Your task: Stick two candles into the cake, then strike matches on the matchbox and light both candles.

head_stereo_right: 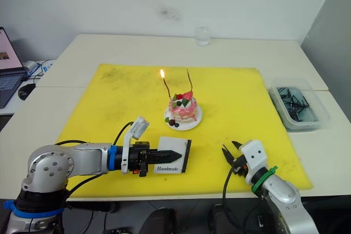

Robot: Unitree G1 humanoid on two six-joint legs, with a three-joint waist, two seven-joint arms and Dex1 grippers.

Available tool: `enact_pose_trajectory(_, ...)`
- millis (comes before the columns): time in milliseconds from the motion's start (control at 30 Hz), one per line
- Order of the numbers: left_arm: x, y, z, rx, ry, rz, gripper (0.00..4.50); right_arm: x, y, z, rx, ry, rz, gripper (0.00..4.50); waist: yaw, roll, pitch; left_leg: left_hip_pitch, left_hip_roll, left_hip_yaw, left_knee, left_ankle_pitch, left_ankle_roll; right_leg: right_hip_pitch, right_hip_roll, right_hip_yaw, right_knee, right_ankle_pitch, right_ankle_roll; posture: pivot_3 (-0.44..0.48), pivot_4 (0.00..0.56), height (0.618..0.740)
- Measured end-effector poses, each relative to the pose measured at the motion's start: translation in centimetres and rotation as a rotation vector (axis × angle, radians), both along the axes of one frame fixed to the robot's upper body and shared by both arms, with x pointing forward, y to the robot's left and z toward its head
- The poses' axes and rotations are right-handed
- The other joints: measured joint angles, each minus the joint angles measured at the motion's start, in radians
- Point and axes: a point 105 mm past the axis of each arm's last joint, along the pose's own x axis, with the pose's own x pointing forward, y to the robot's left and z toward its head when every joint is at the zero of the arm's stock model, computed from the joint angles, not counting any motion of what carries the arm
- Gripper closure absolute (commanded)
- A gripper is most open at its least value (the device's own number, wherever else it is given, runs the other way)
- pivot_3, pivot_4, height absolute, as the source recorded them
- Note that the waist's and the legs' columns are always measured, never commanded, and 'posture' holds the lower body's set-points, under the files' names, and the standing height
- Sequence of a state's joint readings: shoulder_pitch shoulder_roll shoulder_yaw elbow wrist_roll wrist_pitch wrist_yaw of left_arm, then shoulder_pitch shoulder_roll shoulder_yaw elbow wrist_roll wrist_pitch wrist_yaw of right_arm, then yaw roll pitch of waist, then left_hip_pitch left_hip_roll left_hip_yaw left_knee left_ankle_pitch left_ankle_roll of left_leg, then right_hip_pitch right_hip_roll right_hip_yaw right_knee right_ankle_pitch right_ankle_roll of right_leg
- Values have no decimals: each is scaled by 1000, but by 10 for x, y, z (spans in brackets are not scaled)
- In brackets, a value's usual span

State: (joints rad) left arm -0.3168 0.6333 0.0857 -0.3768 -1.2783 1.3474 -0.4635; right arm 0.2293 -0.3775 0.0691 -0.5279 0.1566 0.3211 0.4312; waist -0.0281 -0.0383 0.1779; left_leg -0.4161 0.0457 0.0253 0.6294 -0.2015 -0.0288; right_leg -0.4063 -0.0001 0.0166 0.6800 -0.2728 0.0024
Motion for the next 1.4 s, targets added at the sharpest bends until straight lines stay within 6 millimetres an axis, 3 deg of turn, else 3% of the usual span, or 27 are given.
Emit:
enact_pose_trajectory(167,0,0,0,1,-2,2,4500,-2,0,-8,-21,-12,9,2451,0,0,0,0,0,0,0,0,0,0,0,0,0,0,0,0,150,740)
enact_pose_trajectory(833,1,-1,2,-3,-9,-6,4500,5,4,-10,-21,6,-1,2451,0,-1,-1,1,0,0,0,0,0,0,0,0,0,0,0,0,150,740)
enact_pose_trajectory(1033,1,-1,3,-2,-11,-7,4500,6,5,-12,-19,24,-12,4425,0,-2,-2,1,0,0,0,0,0,1,0,0,0,0,0,0,150,740)
enact_pose_trajectory(1400,1,-1,3,1,-12,-6,4500,8,6,-11,-28,37,-14,4472,0,-3,-2,1,0,0,0,0,0,1,0,0,1,1,0,0,150,740)
